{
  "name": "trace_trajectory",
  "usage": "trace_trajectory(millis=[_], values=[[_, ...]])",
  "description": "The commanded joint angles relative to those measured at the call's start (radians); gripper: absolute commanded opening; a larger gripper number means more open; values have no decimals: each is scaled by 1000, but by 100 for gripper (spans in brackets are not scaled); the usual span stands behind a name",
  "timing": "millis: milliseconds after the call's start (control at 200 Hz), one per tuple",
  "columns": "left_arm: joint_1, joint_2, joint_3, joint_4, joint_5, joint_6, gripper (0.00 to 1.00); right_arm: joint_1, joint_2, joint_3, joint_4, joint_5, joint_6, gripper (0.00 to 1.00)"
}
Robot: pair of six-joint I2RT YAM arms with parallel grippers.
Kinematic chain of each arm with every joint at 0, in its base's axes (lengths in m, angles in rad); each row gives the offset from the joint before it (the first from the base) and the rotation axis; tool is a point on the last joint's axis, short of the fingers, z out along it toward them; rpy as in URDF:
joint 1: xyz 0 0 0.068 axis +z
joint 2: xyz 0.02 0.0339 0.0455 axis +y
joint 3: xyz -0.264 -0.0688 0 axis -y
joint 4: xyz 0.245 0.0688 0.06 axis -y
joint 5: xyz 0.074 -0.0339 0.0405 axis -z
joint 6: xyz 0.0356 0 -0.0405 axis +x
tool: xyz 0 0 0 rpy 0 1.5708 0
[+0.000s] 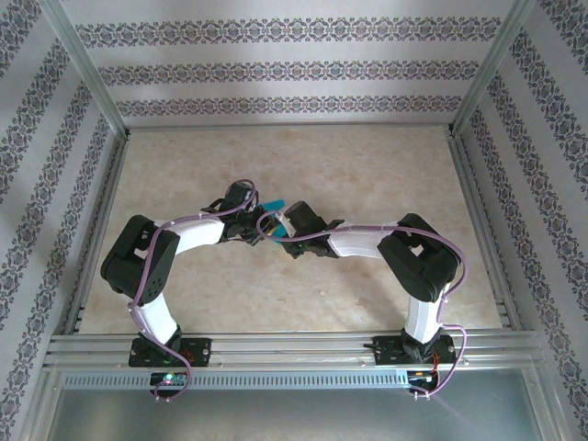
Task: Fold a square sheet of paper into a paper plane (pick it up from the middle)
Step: Fourth fold the wing at the center of the table.
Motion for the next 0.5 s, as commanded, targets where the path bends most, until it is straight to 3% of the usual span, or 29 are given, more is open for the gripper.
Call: trace_trajectory(millis=[0, 200, 495], values=[[27, -32, -6, -40, -10, 9, 16, 7, -35, -31, 0, 13, -25, 19], [35, -19, 6, -58, -5, 33, 22, 7, -48, -40, 8, -3, -35, 19], [35, 20, 50, -69, 37, 62, 39, 7, -53, -46, 18, -27, -50, 21]])
